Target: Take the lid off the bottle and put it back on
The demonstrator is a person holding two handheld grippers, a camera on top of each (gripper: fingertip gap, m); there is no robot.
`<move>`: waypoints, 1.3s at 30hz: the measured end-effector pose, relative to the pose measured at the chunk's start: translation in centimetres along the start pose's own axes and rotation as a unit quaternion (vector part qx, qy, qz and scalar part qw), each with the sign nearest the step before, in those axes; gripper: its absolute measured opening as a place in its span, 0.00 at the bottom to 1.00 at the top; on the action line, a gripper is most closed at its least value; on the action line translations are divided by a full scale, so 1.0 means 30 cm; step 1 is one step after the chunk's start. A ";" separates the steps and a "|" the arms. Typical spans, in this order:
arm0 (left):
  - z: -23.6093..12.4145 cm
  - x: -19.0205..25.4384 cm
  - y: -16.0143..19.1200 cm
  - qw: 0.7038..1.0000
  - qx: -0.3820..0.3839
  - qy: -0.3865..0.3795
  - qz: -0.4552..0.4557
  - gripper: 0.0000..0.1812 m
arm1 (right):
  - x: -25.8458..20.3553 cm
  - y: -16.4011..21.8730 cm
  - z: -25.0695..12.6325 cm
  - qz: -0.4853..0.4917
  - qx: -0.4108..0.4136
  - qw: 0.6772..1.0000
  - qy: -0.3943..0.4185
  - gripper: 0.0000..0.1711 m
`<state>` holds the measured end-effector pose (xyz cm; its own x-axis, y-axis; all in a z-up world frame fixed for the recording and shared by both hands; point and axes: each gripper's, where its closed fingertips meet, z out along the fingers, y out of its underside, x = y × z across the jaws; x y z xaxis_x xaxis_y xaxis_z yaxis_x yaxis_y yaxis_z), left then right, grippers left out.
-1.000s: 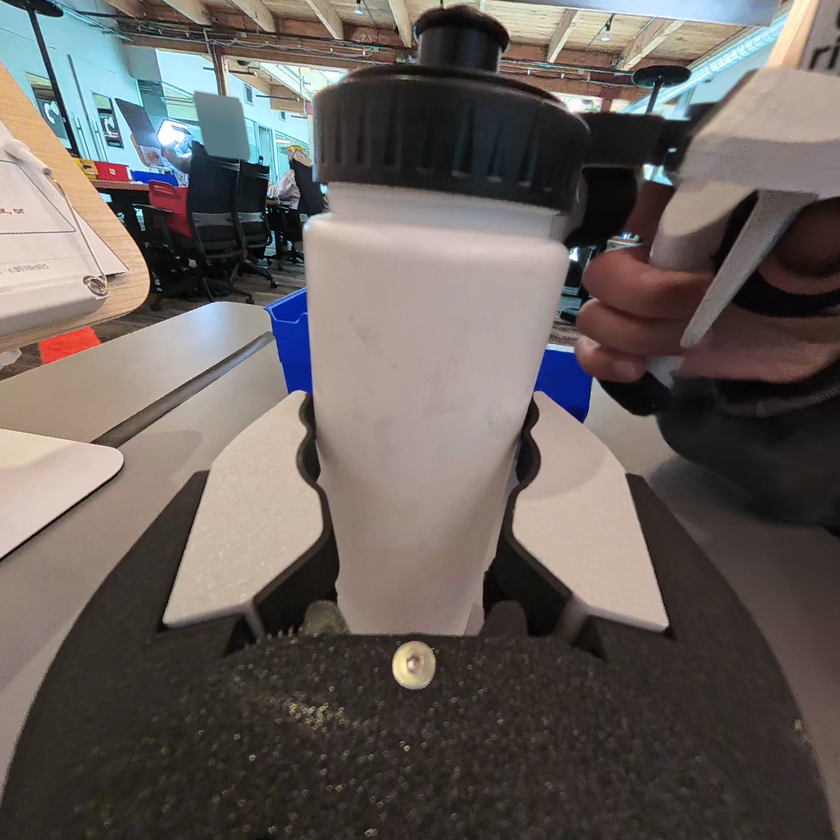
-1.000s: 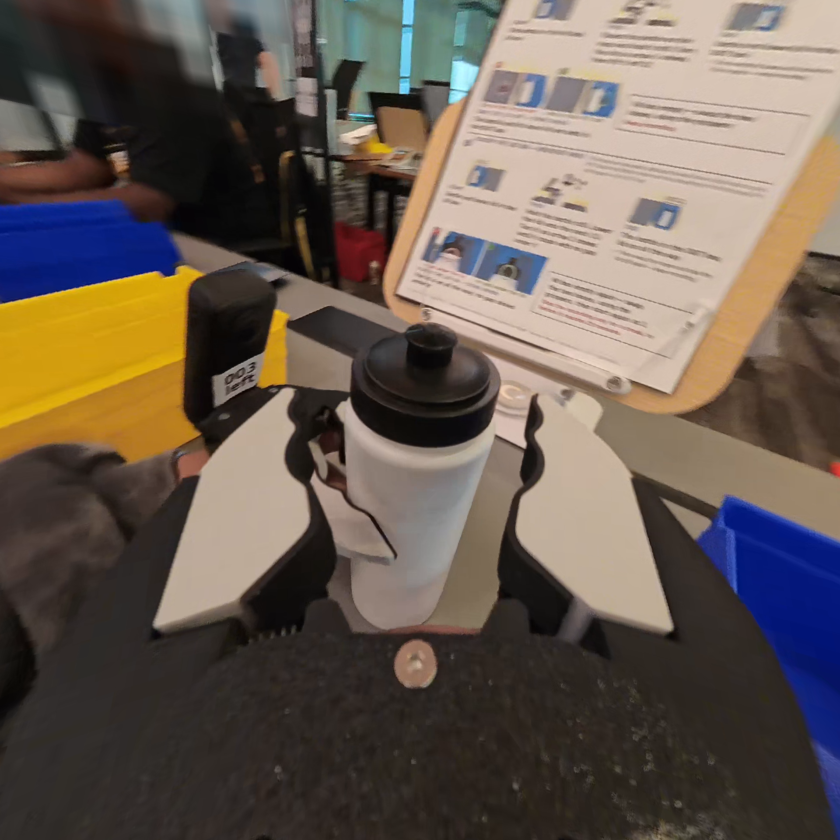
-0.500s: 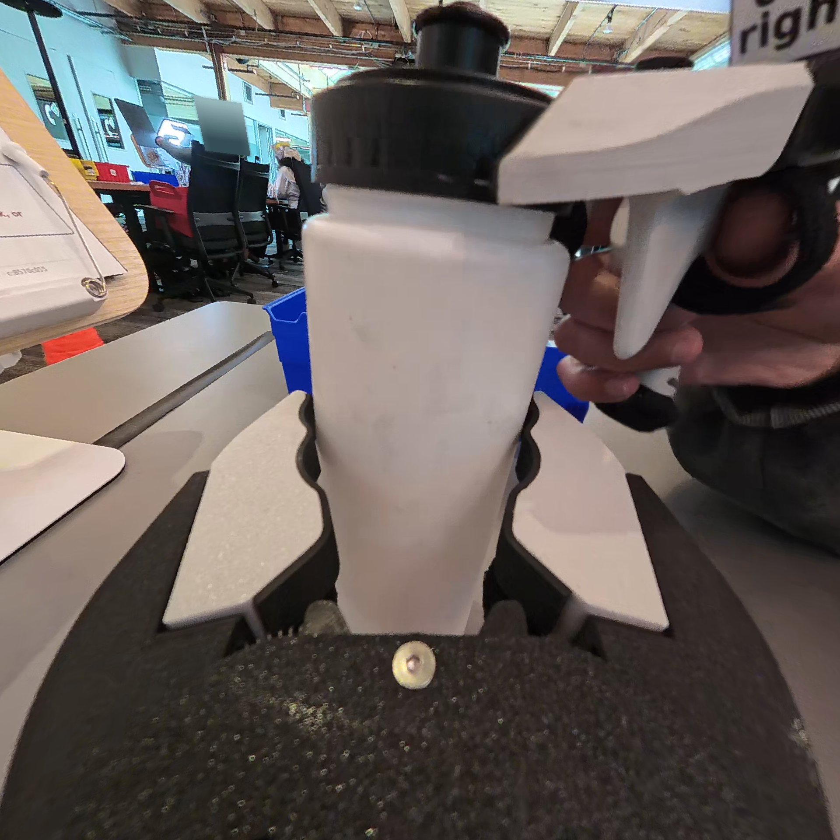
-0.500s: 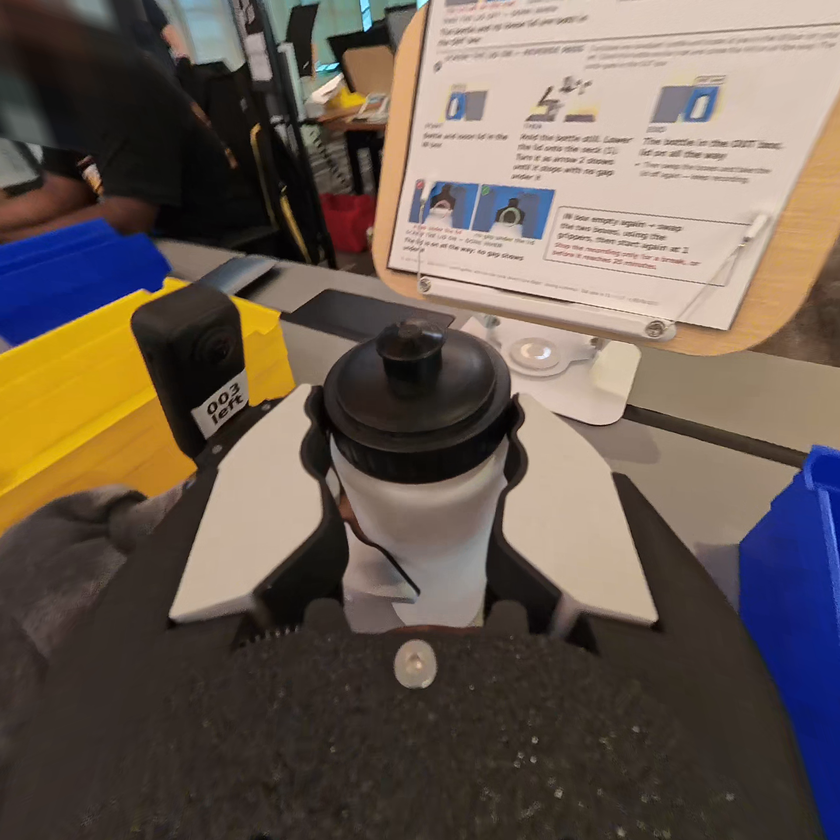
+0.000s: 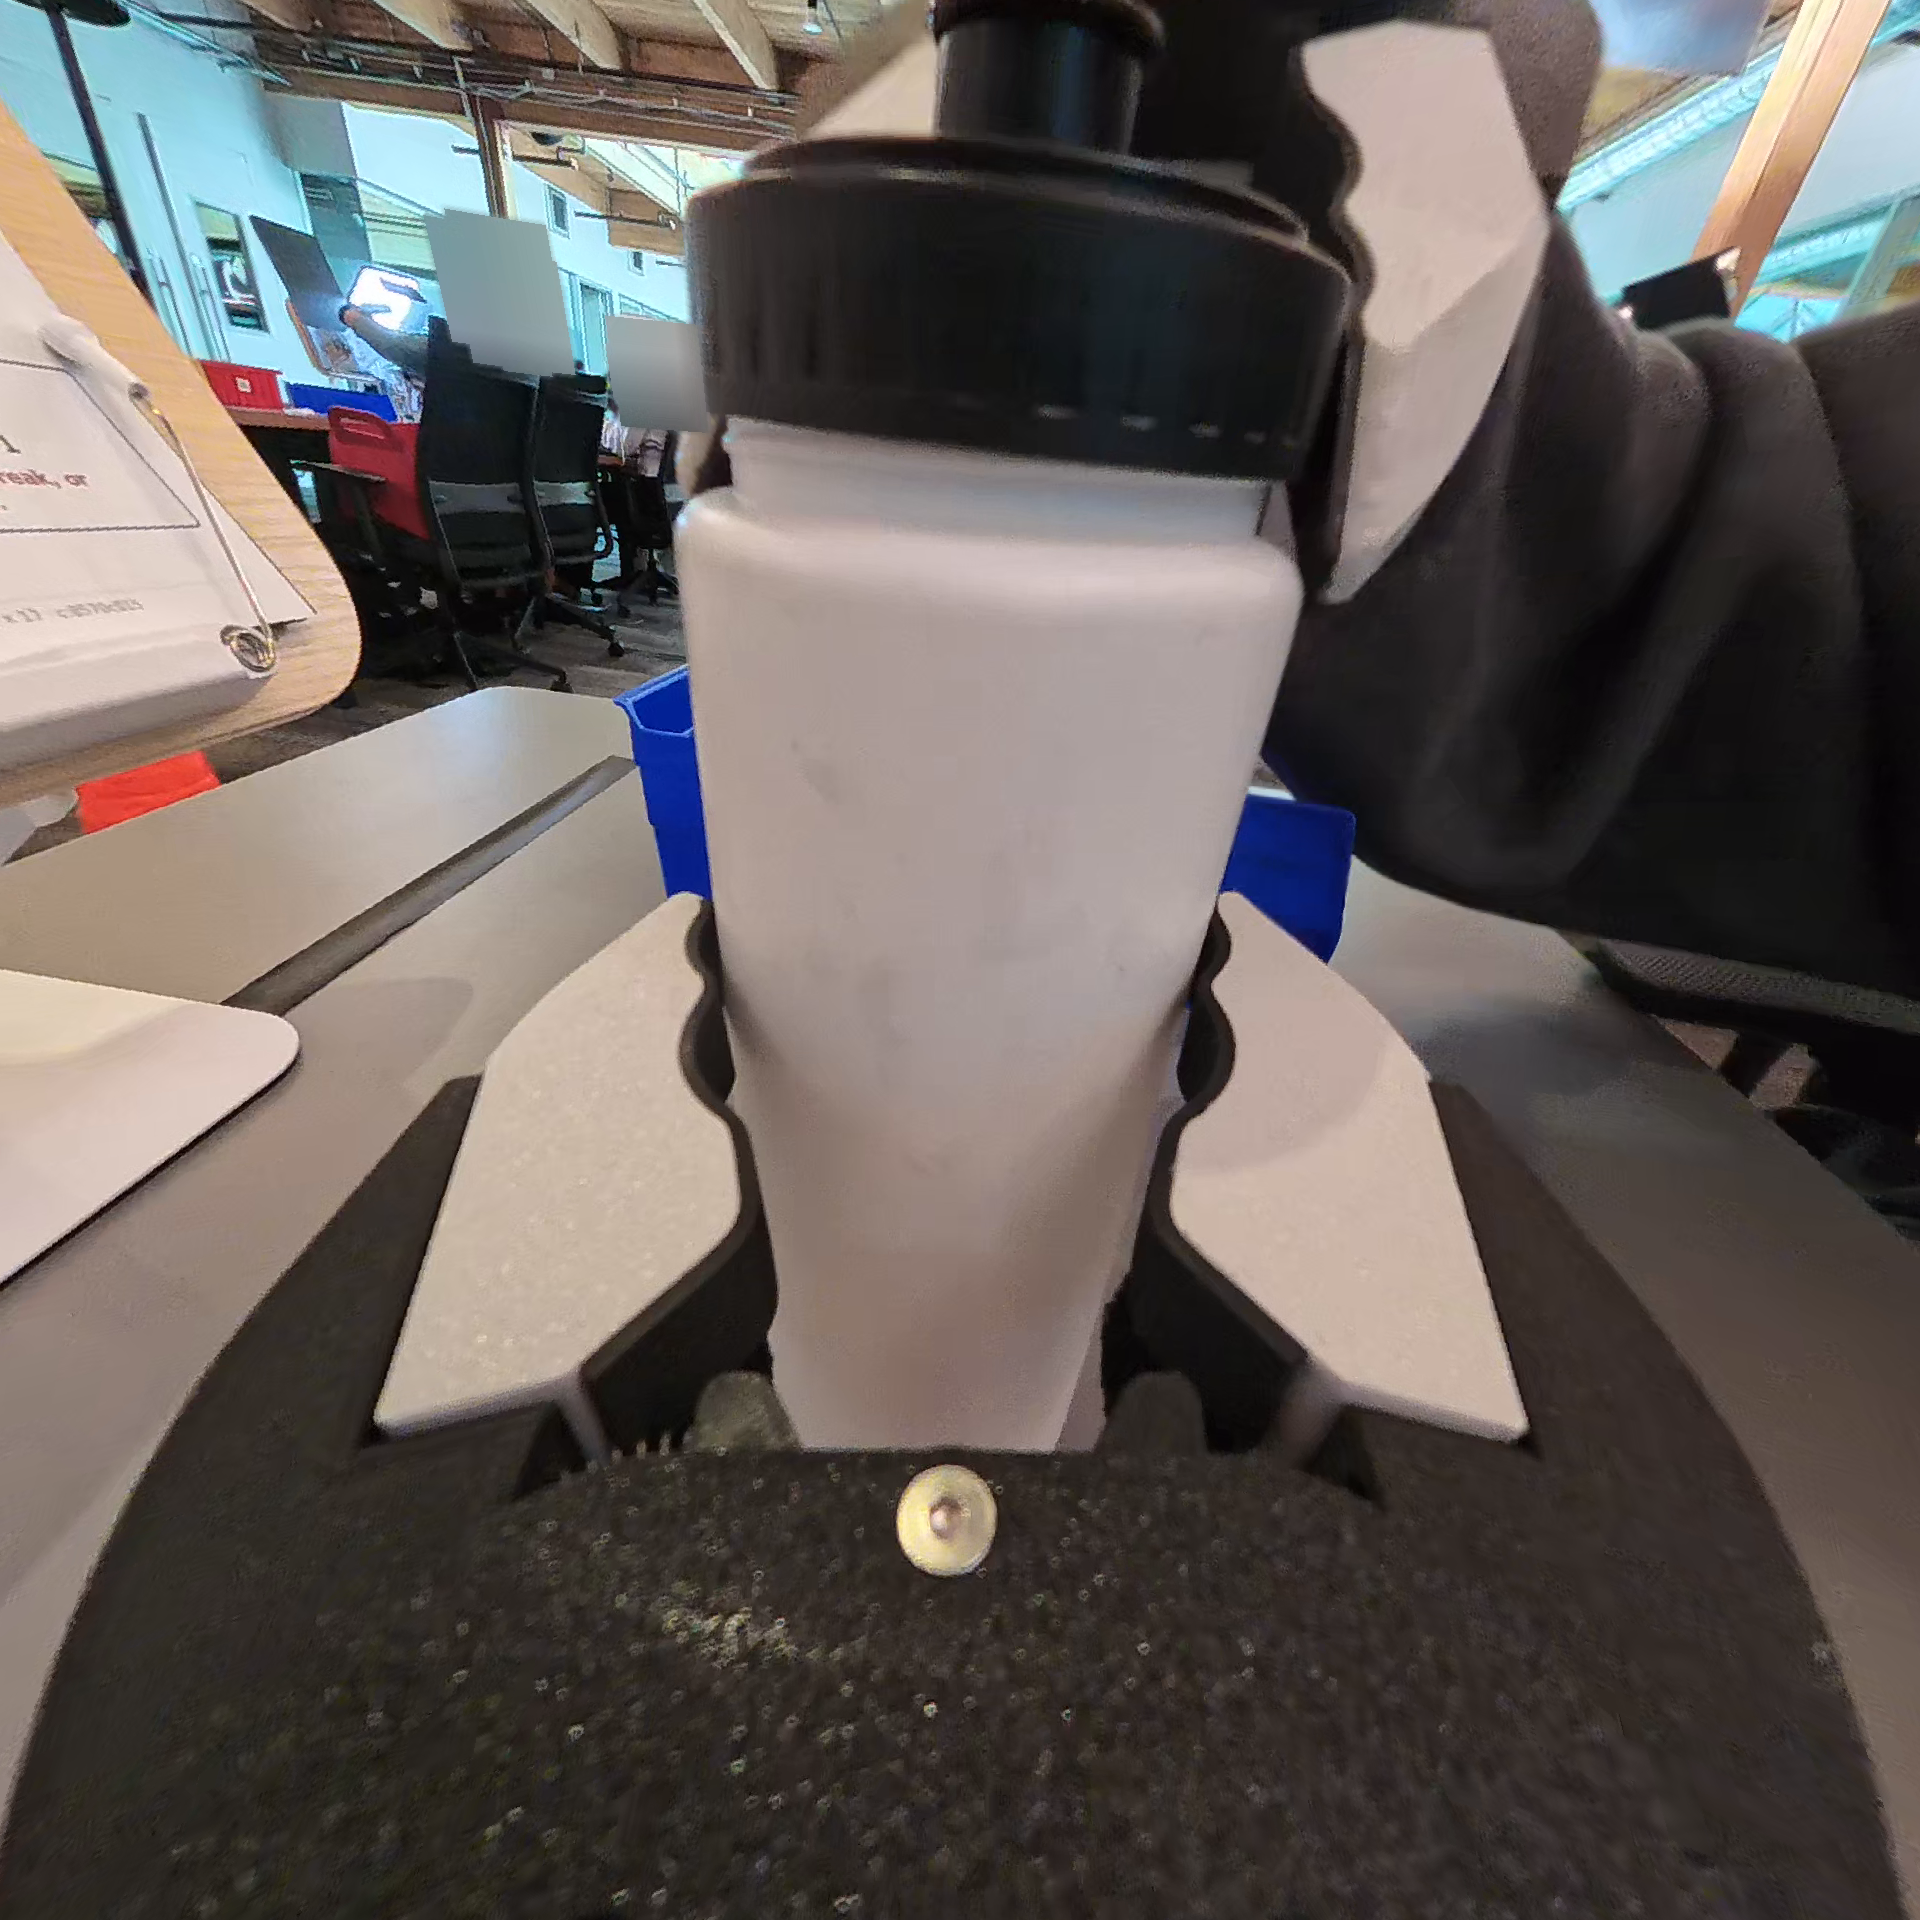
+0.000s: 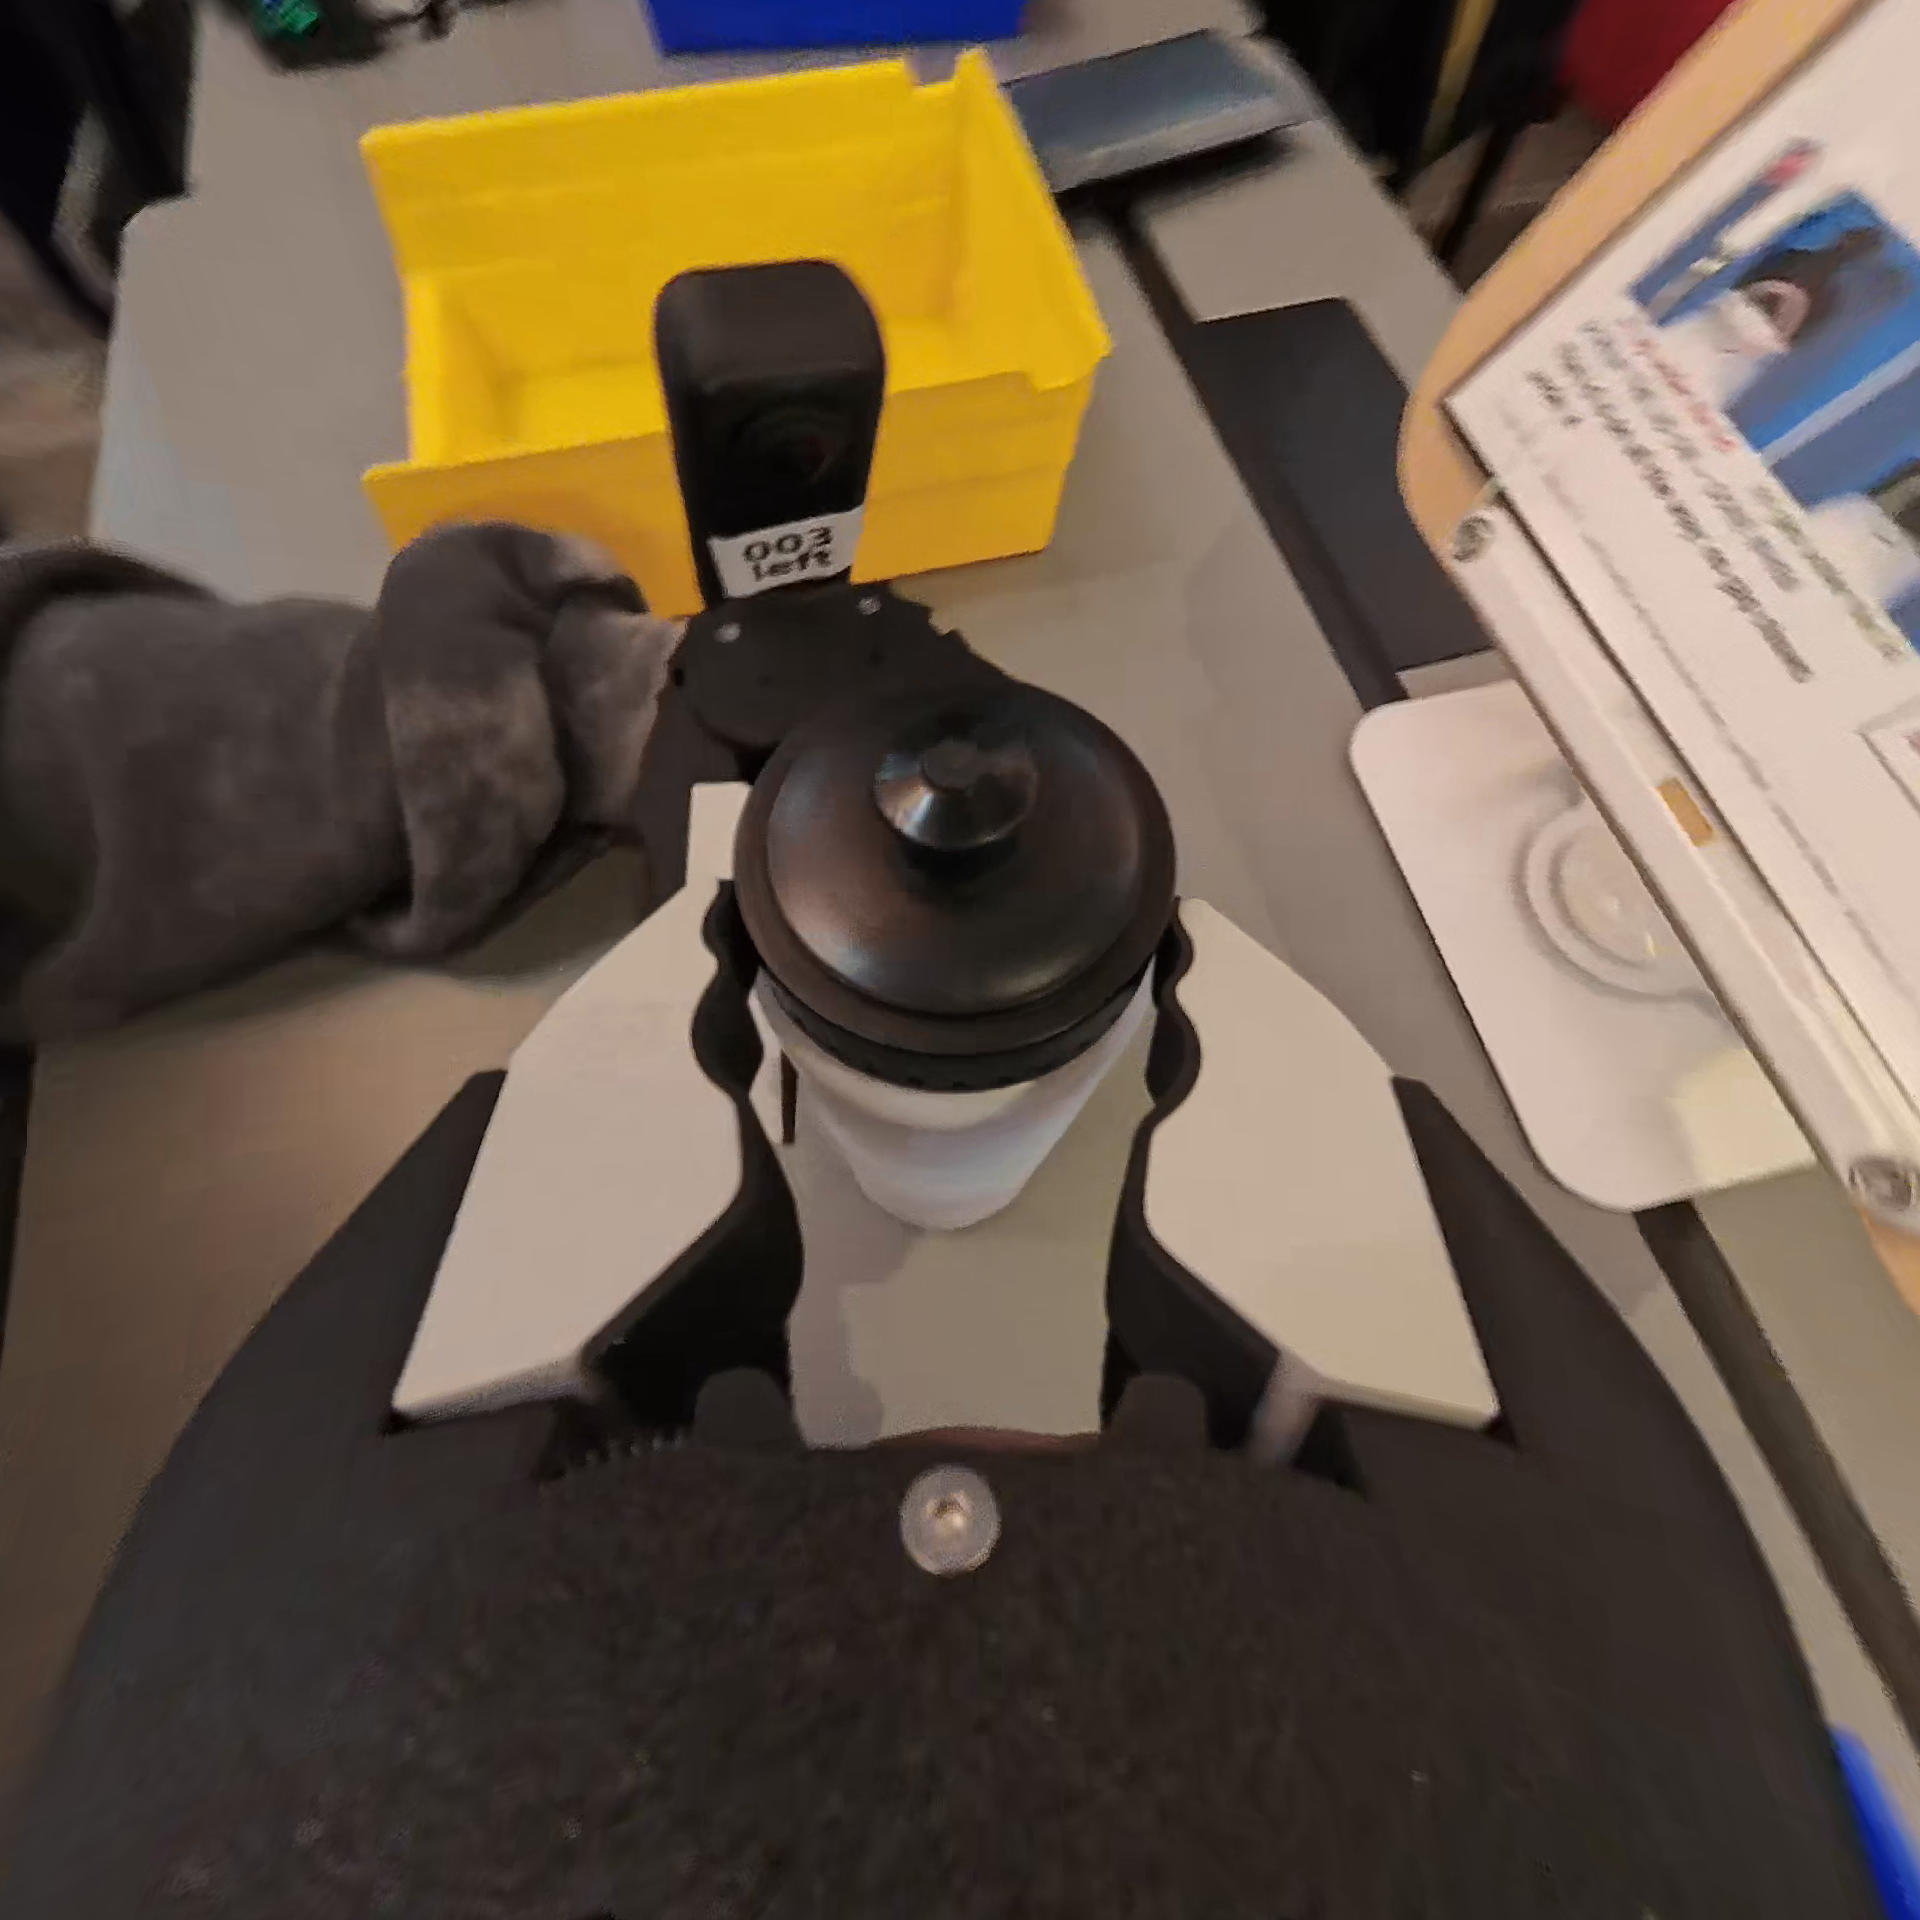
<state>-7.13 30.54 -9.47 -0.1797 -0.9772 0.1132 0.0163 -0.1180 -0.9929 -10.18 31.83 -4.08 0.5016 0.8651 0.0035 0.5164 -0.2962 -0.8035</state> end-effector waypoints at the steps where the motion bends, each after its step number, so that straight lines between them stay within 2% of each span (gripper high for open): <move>1: 0.000 0.004 0.001 1.000 -0.003 0.002 0.003 0.47 | -0.006 0.002 -0.001 -0.023 -0.009 0.999 -0.028 0.43; 6: 0.014 0.018 0.008 1.000 -0.010 0.013 0.006 0.47 | -0.022 0.026 -0.024 -0.130 -0.042 0.977 -0.166 0.43; 12: 0.029 0.030 0.011 1.000 -0.012 0.026 0.000 0.47 | -0.018 0.054 -0.054 -0.243 -0.079 0.916 -0.308 0.42; 17: 0.028 0.041 0.013 0.999 -0.014 0.034 0.001 0.47 | -0.006 0.062 -0.067 -0.298 -0.104 0.876 -0.365 0.40; 20: 0.028 0.048 0.014 0.999 -0.014 0.041 0.000 0.47 | -0.017 0.064 -0.068 -0.303 -0.105 0.874 -0.366 0.41; 25: 0.028 0.041 0.012 0.999 -0.010 0.040 -0.007 0.47 | -0.017 0.055 -0.063 -0.288 -0.085 0.908 -0.291 0.44; 29: 0.027 0.040 0.012 0.999 -0.010 0.037 -0.009 0.47 | -0.001 0.033 -0.076 -0.241 -0.042 0.955 -0.166 0.54; 31: 0.027 0.041 0.013 0.999 -0.011 0.035 -0.007 0.47 | -0.014 0.005 -0.090 -0.193 0.012 0.976 -0.103 0.59; 33: 0.028 0.041 0.012 0.999 -0.010 0.033 -0.006 0.47 | -0.017 -0.027 -0.104 -0.137 0.076 0.987 -0.022 0.55; 35: 0.028 0.040 0.012 1.000 -0.009 0.030 -0.006 0.47 | -0.015 -0.050 -0.122 -0.084 0.126 0.986 0.065 0.58; 36: 0.028 0.039 0.012 1.000 -0.009 0.027 -0.006 0.47 | -0.015 -0.063 -0.137 -0.043 0.159 0.981 0.105 0.56; 39: 0.029 0.040 0.012 1.000 -0.008 0.020 -0.001 0.47 | -0.032 -0.056 -0.154 0.089 0.233 0.950 0.190 0.56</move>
<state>-6.48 29.18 -9.67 -0.2187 -0.9690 0.1146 -0.0002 -0.1174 -0.9931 -8.31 29.62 0.01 0.8117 0.5839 -0.0143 0.0803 -0.1357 -0.9875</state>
